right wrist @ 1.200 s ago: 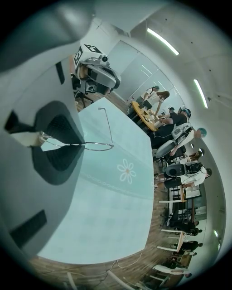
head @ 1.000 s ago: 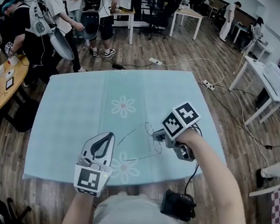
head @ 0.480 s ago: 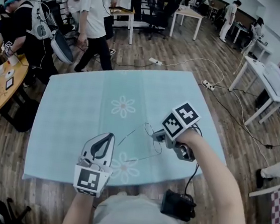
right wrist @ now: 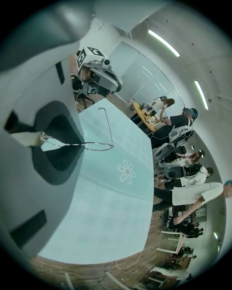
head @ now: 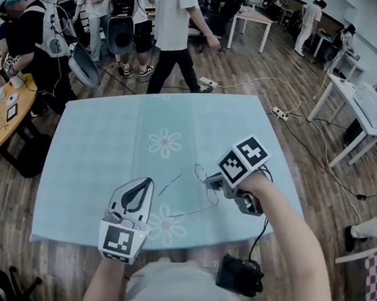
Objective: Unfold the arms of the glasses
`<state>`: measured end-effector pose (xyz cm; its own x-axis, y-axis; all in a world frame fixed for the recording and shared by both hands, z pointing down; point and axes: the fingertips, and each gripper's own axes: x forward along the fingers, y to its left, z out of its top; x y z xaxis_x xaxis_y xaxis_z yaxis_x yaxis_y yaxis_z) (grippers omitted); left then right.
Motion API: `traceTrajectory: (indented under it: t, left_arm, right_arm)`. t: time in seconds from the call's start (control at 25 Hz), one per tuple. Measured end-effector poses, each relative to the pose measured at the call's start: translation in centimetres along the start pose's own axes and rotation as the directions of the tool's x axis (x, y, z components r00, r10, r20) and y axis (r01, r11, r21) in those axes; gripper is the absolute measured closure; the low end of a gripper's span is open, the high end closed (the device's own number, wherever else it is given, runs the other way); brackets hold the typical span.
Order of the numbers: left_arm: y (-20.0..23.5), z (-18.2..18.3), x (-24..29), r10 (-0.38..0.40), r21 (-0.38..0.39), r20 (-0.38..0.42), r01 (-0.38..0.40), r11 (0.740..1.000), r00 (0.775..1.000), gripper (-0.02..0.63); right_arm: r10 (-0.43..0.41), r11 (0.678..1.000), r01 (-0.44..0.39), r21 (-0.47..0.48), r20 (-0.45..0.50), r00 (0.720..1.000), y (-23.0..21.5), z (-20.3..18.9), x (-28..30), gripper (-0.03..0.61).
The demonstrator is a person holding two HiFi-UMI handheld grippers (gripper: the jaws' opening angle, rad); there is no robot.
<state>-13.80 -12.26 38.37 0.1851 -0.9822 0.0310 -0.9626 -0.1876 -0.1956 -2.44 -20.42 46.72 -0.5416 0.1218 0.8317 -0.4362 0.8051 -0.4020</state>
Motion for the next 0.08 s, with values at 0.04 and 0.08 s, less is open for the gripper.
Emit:
traceTrajectory:
  t: [0.04, 0.08]
  left_arm:
    - [0.31, -0.08, -0.03, 0.0, 0.0, -0.001, 0.0, 1.0, 1.0, 0.606]
    - [0.63, -0.16, -0.06, -0.001, 0.001, -0.002, 0.001, 1.0, 1.0, 0.606]
  right_arm:
    - [0.0, 1.0, 0.0, 0.0, 0.0, 1.0, 0.1, 0.23, 0.12, 0.565]
    - [0.001, 1.0, -0.001, 0.0, 0.001, 1.0, 0.21, 0.46, 0.25, 0.565]
